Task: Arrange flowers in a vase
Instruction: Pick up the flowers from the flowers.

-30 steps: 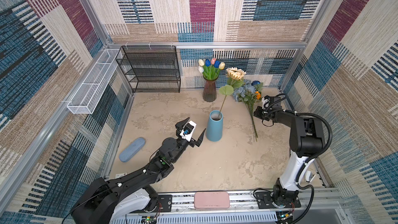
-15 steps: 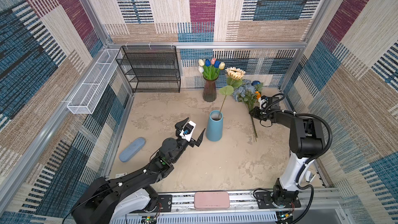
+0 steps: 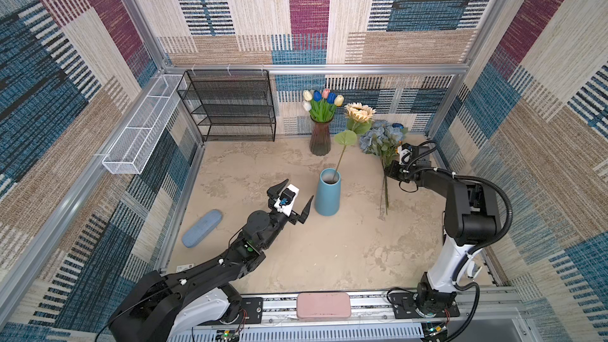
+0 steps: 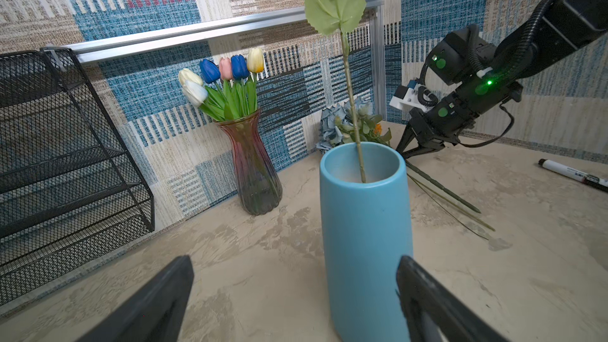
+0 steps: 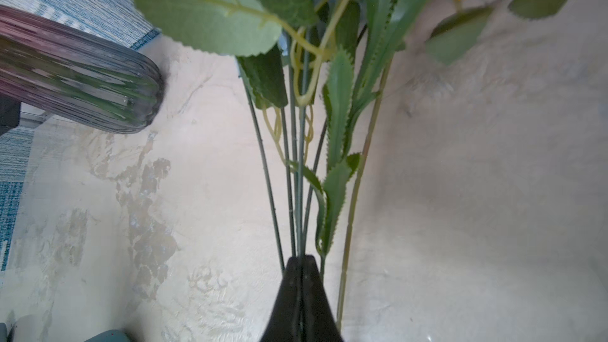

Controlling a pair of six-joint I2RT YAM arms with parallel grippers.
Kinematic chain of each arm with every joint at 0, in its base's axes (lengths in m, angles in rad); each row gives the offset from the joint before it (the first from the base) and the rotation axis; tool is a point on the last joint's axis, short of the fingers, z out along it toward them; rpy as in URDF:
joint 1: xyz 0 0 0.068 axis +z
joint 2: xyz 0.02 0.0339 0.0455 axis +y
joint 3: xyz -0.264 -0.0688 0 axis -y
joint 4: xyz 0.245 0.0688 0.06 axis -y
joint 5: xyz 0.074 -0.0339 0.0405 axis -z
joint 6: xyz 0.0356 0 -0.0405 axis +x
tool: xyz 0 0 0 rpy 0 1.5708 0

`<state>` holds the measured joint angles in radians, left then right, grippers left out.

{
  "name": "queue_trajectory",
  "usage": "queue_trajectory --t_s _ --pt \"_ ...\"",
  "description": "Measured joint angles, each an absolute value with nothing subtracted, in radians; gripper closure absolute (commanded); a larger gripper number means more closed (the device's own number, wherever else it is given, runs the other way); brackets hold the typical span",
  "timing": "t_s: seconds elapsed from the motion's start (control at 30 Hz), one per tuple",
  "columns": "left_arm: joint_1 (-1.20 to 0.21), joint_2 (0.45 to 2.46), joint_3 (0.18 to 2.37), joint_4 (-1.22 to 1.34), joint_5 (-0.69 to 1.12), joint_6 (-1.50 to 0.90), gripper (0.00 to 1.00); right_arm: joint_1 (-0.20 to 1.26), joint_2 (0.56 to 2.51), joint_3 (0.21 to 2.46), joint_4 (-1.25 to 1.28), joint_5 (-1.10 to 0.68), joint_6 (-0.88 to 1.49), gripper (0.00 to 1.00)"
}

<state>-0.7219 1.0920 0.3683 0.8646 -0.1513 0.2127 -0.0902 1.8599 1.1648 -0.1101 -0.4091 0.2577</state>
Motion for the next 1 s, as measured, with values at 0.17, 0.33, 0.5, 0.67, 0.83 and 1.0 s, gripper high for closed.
queue_trajectory --t_s 0.17,0.33,0.5,0.67,0.83,1.0 --pt "-0.722 1.099 0.369 0.871 -0.151 0.213 0.01 -0.06 1.848 1.181 -0.14 -0.423 0.233 0.93" --pt "-0.722 1.103 0.37 0.871 -0.151 0.213 0.01 -0.014 1.821 1.17 -0.155 -0.427 0.219 0.98" --pt "-0.722 1.103 0.371 0.871 -0.15 0.213 0.01 -0.014 1.797 1.169 -0.156 -0.41 0.219 1.0" --pt "-0.722 1.096 0.372 0.871 -0.151 0.213 0.01 -0.014 1.744 1.162 -0.155 -0.397 0.225 0.98" --pt "-0.722 1.095 0.375 0.871 -0.151 0.213 0.01 -0.014 1.716 1.174 -0.158 -0.42 0.234 0.99" --pt "-0.722 1.094 0.377 0.871 -0.151 0.213 0.01 -0.014 1.673 1.174 -0.157 -0.441 0.246 0.99"
